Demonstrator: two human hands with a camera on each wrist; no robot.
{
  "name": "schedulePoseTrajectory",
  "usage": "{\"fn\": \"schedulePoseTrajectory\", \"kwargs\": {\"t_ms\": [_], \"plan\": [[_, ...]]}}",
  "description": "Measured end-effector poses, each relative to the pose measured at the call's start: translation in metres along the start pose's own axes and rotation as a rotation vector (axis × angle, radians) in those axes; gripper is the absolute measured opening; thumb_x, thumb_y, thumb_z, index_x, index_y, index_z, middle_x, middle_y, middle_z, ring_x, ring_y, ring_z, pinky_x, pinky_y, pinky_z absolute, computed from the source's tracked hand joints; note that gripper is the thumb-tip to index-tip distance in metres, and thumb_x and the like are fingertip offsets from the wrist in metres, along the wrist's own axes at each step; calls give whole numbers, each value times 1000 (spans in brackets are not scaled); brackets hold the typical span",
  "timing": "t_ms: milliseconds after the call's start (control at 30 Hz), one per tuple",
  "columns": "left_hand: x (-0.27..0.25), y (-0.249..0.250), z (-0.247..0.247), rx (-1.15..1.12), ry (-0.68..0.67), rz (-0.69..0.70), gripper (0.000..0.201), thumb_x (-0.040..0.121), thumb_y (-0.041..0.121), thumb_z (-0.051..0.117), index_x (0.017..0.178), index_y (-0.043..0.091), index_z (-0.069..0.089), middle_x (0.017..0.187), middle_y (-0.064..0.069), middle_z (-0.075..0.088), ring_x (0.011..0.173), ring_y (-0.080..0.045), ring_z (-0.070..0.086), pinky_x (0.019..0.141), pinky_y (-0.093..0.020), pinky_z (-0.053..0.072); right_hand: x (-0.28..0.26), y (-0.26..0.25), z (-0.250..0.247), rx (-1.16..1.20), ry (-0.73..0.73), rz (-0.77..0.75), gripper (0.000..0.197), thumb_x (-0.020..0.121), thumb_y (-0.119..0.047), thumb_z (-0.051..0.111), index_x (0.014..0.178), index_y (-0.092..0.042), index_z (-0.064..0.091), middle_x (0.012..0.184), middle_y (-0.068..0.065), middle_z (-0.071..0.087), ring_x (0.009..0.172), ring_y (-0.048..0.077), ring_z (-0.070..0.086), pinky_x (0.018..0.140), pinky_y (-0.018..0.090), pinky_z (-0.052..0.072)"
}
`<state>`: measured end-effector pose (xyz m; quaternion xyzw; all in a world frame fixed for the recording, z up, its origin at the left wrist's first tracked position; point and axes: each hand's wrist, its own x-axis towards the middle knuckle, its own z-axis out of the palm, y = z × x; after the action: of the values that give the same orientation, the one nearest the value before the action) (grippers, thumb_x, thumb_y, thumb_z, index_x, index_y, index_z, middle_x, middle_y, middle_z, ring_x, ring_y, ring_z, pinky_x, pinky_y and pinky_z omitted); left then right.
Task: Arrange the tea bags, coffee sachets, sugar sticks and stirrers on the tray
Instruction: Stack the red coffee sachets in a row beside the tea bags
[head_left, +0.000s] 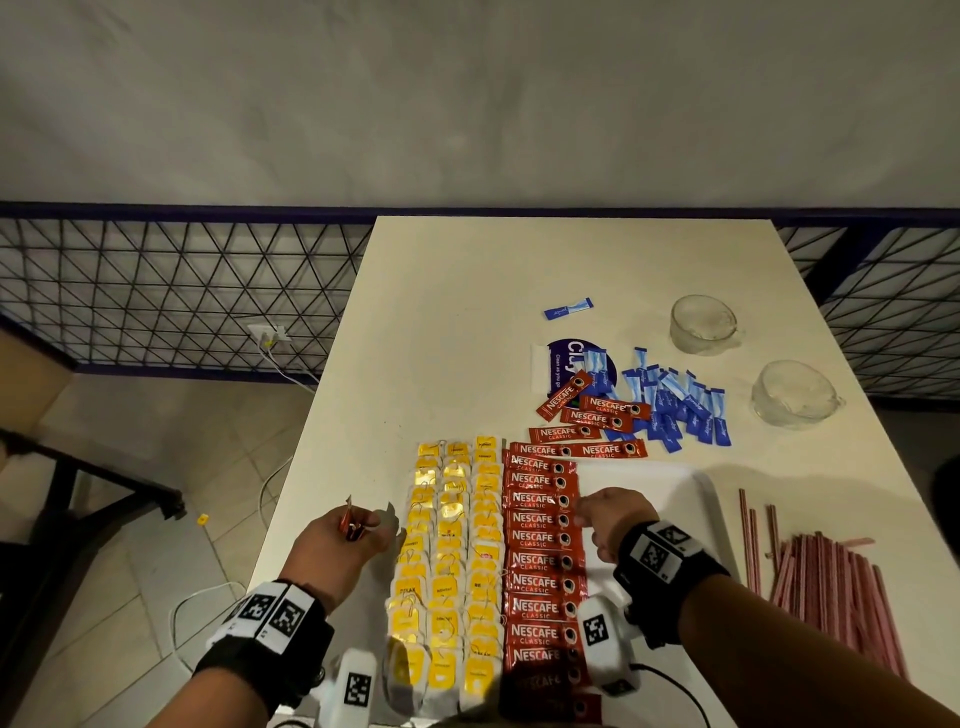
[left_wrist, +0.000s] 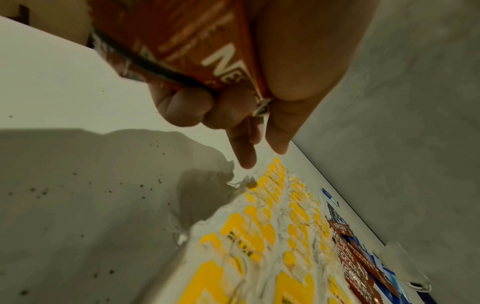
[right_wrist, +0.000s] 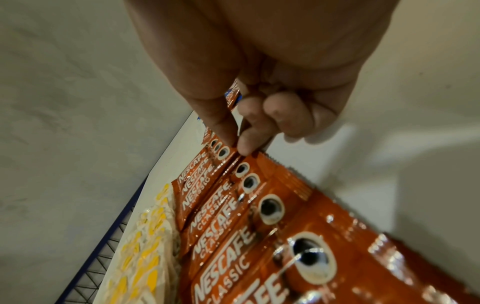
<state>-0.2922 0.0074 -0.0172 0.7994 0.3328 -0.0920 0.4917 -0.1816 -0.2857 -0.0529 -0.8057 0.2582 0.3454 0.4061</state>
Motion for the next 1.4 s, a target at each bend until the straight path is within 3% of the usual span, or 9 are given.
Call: {"fn": "schedulePoseTrajectory", "kwargs": {"t_ms": [333,500,567,767,933,1033,1200,1300,1400], "plan": [[1,-1,0,2,-5,2,6,83,17,72,84,15,66,79,-2,74,45,-5,43,52,-26,35,-3,1,-1,7,25,-70,2,85,-19,64,86,-18,66,97,5,71,66,22,54,59,31,45],[-2,4,-1,1,-8,23,7,85,17,70,91,17,66,65,-2,69,47,-15,45,48,-24,36,-12,-7,-7,-140,75,-89,33,87,-43,59,100,-12,61,101,4,67,93,26,62,90,40,51],[-11,19,-1,-54,-103,69,11,88,23,69,97,21,63,61,-4,62,42,-14,40,40,-21,33,-27,-15,-9,-135,137,-202,32,88,-48,57,99,-18,59,97,-2,64,93,20,59,88,34,47],[-29,72,21,-235,-505,241,46,85,4,69,120,25,48,61,-4,60,44,-15,48,43,-23,40,-94,-50,15,-119,-324,-750,7,90,-34,61,85,-37,66,94,-8,68,90,8,63,87,31,51],[-30,89,31,-206,-607,328,58,74,15,76,123,18,46,63,-7,63,46,-18,54,46,-26,44,-106,-59,17,40,-366,-814,14,87,-24,68,76,-32,68,86,1,69,85,15,66,89,42,52],[-30,91,32,-213,-618,320,60,69,26,79,120,16,49,64,-9,64,47,-20,55,49,-27,44,-101,-56,14,-42,-336,-835,14,88,-29,66,74,-31,66,81,-7,69,85,11,65,88,41,52],[-31,80,22,-241,-610,256,26,83,22,74,94,6,57,64,-6,67,39,-11,49,39,-18,37,-95,-53,5,54,-139,-796,18,91,-27,62,74,-22,65,79,5,67,69,11,60,72,36,50],[-29,76,18,-288,-598,265,37,78,38,75,85,5,61,64,-5,66,38,-11,43,39,-18,32,-92,-52,2,262,-232,-662,18,93,-16,59,76,-16,63,59,1,54,45,8,41,48,25,34],[-29,79,19,-256,-551,282,22,92,20,62,77,5,60,48,1,58,34,-9,38,37,-17,28,-94,-54,3,355,-322,-589,16,97,-11,52,83,-12,59,47,-3,46,43,12,36,45,24,31]]}}
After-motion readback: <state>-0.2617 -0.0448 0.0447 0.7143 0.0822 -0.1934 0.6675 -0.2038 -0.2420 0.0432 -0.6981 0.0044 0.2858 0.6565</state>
